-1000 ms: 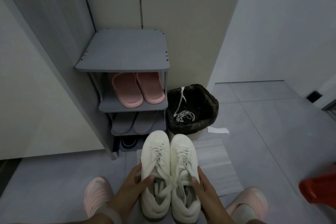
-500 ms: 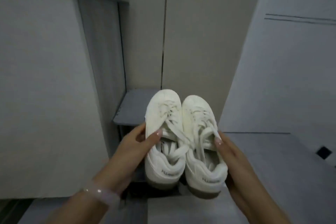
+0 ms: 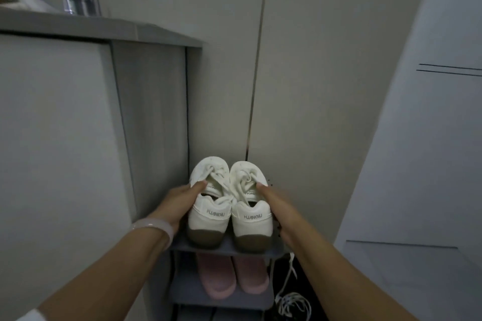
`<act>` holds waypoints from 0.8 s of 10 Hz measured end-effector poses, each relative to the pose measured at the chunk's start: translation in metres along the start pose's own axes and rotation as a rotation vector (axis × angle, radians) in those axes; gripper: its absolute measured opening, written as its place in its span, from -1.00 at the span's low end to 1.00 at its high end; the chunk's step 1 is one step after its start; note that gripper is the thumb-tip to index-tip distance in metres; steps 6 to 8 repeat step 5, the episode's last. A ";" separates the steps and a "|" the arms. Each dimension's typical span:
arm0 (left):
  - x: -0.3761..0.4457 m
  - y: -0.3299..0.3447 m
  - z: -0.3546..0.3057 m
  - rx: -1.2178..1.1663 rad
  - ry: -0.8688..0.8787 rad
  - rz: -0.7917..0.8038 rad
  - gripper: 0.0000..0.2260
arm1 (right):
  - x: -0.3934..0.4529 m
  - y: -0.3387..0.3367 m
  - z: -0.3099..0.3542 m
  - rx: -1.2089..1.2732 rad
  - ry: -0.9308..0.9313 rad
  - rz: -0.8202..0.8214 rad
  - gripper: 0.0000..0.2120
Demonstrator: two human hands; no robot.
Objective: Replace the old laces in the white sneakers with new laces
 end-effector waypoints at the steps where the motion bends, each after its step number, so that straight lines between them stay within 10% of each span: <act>1: 0.010 0.000 0.017 -0.010 -0.011 -0.031 -0.76 | 0.017 -0.009 -0.021 0.016 0.018 -0.006 0.05; 3: 0.016 -0.002 0.026 0.028 -0.024 -0.052 -0.67 | 0.020 -0.018 -0.035 0.040 0.009 -0.041 -0.07; 5: -0.023 0.005 0.004 0.191 0.062 -0.062 -0.71 | -0.049 -0.008 0.013 -0.177 -0.024 -0.060 -0.61; 8: -0.023 0.005 0.004 0.191 0.062 -0.062 -0.71 | -0.049 -0.008 0.013 -0.177 -0.024 -0.060 -0.61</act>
Point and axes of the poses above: each hand's wrist, its own x-axis towards the middle knuckle, its own y-axis out of the palm, z = x × y, the point moved 8 cm from there along x, towards the middle knuckle, and after that the axes turned 11 degrees about z, right-handed, at the moved point
